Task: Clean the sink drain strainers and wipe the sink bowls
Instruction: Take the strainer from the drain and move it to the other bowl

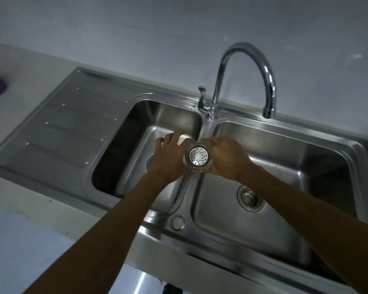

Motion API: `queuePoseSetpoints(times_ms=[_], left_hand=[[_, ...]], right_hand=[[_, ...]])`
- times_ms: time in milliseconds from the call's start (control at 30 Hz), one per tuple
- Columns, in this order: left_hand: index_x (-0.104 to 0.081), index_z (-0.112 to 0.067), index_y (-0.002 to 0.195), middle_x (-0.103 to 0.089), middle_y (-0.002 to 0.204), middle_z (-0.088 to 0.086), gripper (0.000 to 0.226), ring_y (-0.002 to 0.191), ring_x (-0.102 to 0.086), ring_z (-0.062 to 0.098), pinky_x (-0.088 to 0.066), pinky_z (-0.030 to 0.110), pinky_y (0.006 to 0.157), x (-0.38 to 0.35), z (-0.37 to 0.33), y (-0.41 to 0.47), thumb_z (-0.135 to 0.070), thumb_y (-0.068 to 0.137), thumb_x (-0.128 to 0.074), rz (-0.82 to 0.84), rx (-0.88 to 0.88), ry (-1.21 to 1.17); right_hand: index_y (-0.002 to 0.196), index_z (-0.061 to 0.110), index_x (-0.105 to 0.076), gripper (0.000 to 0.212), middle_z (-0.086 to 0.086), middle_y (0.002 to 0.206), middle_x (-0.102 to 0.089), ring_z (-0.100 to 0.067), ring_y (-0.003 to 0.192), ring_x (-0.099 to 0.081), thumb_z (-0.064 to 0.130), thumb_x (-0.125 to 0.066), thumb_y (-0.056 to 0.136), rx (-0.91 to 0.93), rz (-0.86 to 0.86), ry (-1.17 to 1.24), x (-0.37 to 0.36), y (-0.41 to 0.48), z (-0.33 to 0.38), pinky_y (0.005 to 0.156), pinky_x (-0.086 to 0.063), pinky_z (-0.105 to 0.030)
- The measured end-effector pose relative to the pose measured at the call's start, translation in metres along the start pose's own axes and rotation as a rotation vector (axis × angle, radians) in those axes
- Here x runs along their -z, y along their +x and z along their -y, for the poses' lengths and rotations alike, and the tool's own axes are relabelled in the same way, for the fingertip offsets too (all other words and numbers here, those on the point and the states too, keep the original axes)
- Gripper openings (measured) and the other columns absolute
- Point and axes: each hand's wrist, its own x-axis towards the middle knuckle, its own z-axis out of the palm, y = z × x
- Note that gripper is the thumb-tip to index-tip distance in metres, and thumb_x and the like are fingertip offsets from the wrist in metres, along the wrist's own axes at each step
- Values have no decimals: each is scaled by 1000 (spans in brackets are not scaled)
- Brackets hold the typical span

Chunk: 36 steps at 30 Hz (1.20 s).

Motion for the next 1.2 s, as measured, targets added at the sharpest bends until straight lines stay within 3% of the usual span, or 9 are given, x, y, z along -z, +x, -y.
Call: queuePoseSetpoints(times_ms=[100, 200, 400, 533, 767, 967, 1200], left_hand=[[-49, -33, 144, -31, 161, -1, 83, 148, -29, 27, -23, 54, 116, 7, 55, -14, -50, 71, -86, 0, 86, -74], [-49, -34, 142, -32, 160, 1, 85, 147, -28, 28, -26, 59, 115, -1, 104, -20, -57, 69, -85, 27, 156, -79], [-47, -34, 143, -35, 156, 0, 87, 145, -32, 31, -22, 62, 117, -64, 168, 1, -45, 69, -89, 243, 285, -183], [-47, -32, 144, -36, 156, 2, 83, 146, -31, 31, -22, 62, 118, -104, 182, 15, -42, 72, -87, 292, 307, -235], [-42, -38, 149, -5, 168, 6, 88, 157, 1, 34, -1, 68, 121, -140, 194, 28, -46, 73, -87, 329, 312, -206], [-40, -38, 150, -5, 169, 7, 78, 156, 3, 40, -4, 67, 121, -142, 194, 39, -38, 83, -79, 405, 312, -146], [-35, -37, 153, -3, 170, 6, 91, 157, 4, 40, -11, 67, 121, -142, 195, 41, -44, 77, -83, 455, 299, -81]], right_hand=[[142, 23, -47, 81, -4, 129, -61, -28, 116, -60, 62, -75, 75, 66, -26, 15, -11, 36, 41, 96, -47, -41], [142, 21, -47, 84, -4, 129, -60, -28, 117, -59, 62, -76, 74, 89, 10, 49, -34, 77, 76, 98, -48, -43], [139, 19, -46, 86, -8, 129, -58, -29, 115, -57, 67, -75, 73, 17, 162, 104, -117, 142, 106, 93, -49, -42], [143, 22, -44, 88, -8, 133, -53, -30, 121, -53, 68, -75, 74, -78, 220, 110, -159, 161, 108, 97, -48, -42], [148, 24, -38, 87, -11, 146, -33, -36, 134, -35, 53, -81, 77, -243, 334, 212, -186, 174, 107, 101, -46, -49], [145, 26, -41, 79, -11, 149, -26, -39, 137, -29, 39, -83, 79, -289, 337, 276, -196, 180, 108, 97, -50, -48], [145, 25, -40, 85, -11, 153, -22, -40, 139, -26, 38, -86, 75, -309, 336, 296, -202, 180, 109, 98, -51, -48]])
